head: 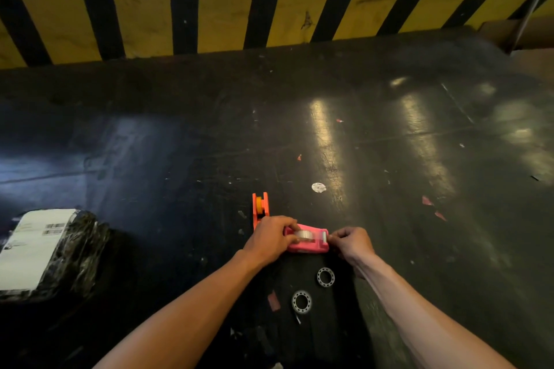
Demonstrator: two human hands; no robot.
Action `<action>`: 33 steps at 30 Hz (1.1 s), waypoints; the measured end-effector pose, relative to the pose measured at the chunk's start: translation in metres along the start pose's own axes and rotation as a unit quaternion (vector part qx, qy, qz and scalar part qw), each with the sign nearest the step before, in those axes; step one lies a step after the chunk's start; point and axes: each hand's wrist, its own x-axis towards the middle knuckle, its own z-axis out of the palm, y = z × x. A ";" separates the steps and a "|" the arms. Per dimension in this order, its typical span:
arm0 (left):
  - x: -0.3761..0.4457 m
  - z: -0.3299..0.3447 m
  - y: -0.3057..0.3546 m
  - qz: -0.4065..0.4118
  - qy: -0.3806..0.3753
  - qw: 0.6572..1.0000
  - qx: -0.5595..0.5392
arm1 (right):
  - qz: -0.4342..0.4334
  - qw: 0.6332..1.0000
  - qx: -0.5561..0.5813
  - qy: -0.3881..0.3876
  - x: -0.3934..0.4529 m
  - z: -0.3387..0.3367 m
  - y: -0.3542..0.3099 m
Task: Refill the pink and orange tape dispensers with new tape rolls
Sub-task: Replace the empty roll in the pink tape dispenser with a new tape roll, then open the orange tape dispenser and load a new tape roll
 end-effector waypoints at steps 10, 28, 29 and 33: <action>-0.001 0.003 -0.003 -0.003 0.006 1.000 -0.007 | -0.013 0.998 0.017 0.051 -0.002 0.011 0.006; -0.047 -0.003 -0.059 -0.139 0.202 0.968 0.045 | -0.365 0.782 -0.491 -0.116 0.007 0.011 -0.010; -0.052 0.000 -0.067 -0.172 0.182 0.967 0.054 | -0.370 0.783 -0.488 -0.105 0.009 0.013 -0.012; -0.062 0.011 -0.088 -0.205 0.122 0.962 0.129 | -0.336 0.848 -0.404 -0.073 0.016 0.021 -0.021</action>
